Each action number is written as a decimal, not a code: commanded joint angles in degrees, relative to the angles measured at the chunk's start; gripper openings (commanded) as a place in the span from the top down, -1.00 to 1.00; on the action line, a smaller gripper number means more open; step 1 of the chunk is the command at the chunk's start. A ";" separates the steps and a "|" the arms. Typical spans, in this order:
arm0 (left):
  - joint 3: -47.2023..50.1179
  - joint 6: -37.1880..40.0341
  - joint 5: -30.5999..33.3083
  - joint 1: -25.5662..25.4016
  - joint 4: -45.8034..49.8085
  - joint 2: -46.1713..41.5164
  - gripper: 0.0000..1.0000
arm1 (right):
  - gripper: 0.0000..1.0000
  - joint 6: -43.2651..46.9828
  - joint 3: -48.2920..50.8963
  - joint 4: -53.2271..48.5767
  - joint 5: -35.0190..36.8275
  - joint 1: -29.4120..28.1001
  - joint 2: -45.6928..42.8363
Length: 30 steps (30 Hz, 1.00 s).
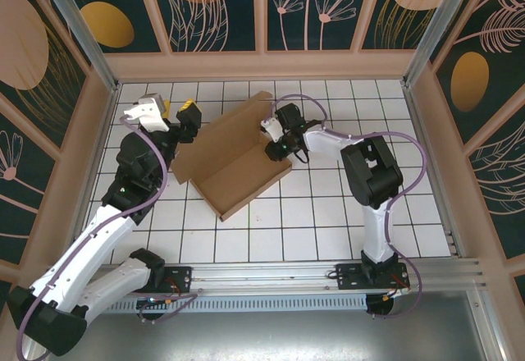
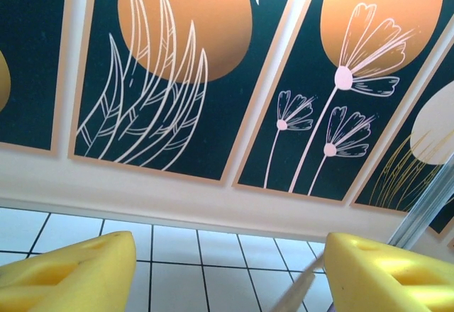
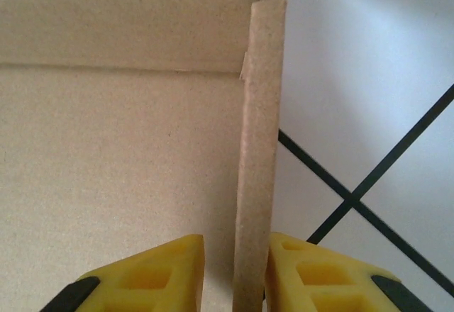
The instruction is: Fold the paper box
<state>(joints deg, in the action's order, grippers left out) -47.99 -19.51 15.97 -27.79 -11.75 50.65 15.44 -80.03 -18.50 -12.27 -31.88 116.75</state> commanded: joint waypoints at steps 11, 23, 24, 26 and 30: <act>0.83 2.08 3.06 -1.25 -1.52 -2.35 -0.42 | 0.69 0.49 -7.10 -7.94 7.16 0.24 5.94; 1.44 2.88 4.95 -2.07 -1.86 -3.61 -0.43 | 0.96 1.94 -11.65 -10.96 16.52 -1.74 8.63; 1.49 2.92 5.05 -2.17 -1.85 -3.69 -0.43 | 0.98 2.15 -11.48 -11.09 18.79 -2.31 8.22; 1.49 3.02 5.20 -2.32 -2.01 -3.72 -0.43 | 1.00 2.02 -11.38 -11.36 24.87 -3.30 7.21; 1.41 3.08 5.20 -2.55 -2.03 -3.63 -0.44 | 1.00 3.26 -9.80 -11.09 37.64 -5.82 5.88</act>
<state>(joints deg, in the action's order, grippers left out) -46.92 -17.56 20.21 -29.87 -11.79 47.66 16.53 -90.35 -26.15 11.03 -36.27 123.94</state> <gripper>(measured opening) 0.718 0.105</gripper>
